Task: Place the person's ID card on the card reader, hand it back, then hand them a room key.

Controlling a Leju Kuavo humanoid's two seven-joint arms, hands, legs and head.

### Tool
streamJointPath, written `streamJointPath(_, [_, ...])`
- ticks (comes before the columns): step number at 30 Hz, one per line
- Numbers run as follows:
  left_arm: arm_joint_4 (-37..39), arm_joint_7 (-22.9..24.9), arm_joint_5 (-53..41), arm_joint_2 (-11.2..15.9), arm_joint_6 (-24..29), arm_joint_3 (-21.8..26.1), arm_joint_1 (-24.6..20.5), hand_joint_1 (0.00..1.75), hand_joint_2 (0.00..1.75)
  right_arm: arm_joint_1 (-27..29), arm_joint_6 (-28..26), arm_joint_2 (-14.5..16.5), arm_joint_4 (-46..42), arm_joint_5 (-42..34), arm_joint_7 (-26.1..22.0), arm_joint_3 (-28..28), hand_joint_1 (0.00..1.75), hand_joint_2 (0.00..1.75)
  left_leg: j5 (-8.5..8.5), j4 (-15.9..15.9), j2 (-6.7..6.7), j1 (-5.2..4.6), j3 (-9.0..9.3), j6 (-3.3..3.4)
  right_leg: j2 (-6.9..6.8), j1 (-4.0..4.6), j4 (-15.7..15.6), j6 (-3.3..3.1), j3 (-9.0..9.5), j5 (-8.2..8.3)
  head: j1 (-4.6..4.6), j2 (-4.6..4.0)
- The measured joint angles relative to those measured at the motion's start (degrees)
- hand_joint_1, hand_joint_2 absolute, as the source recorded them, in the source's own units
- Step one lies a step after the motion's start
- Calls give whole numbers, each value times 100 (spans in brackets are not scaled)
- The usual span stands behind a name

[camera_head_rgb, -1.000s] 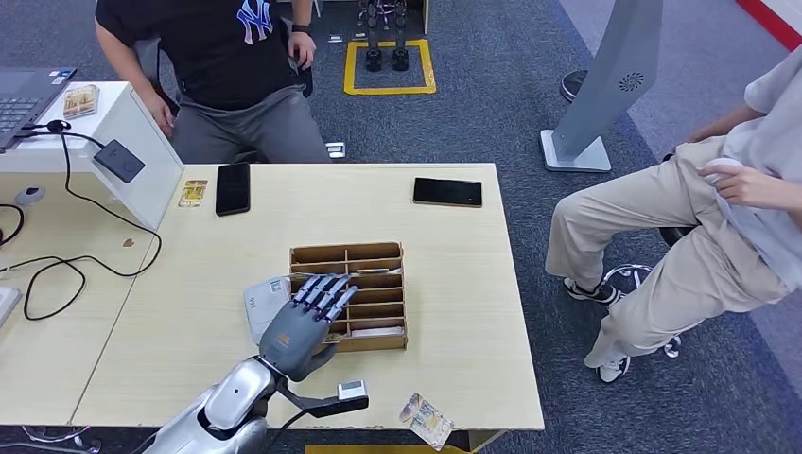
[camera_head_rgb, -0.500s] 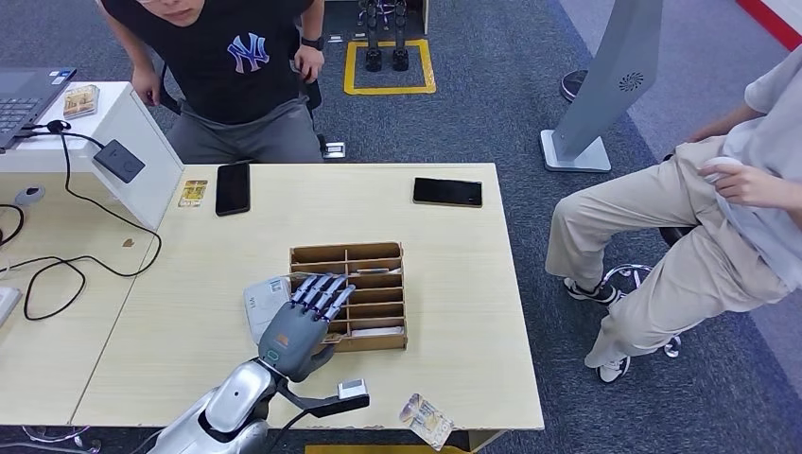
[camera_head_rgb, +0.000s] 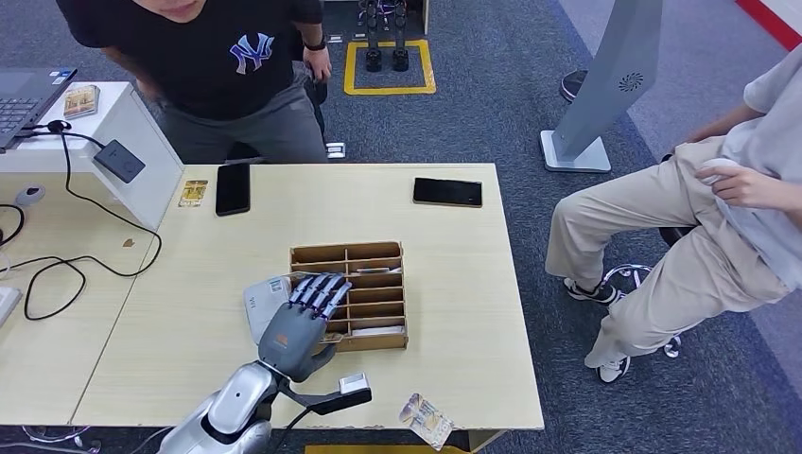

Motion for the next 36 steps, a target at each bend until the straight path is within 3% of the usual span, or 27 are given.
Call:
streamJointPath(18, [1,190,-433,-435,953,517,264,0,175,1,2,73,-117,0,17,-1,0,175,0,0,0,0,-1,0,-1,0,0,0,0,0,0,0])
streamJointPath(26, [19,153,-507,-490,924,580,295,0,175,1,-10,76,-117,0,24,0,0,175,0,0,0,0,0,0,0,0,0,0,0,0,-1,0])
streamJointPath(32, [125,20,-538,-459,598,578,276,0,175,1,-17,76,-114,0,24,7,0,175,0,0,0,0,0,0,0,0,0,0,-1,0,0,0])
streamJointPath(36, [223,-132,-421,-410,396,569,235,175,175,1,-40,70,-106,0,24,19,0,175,0,0,0,0,0,0,0,0,0,0,-1,0,-1,-1])
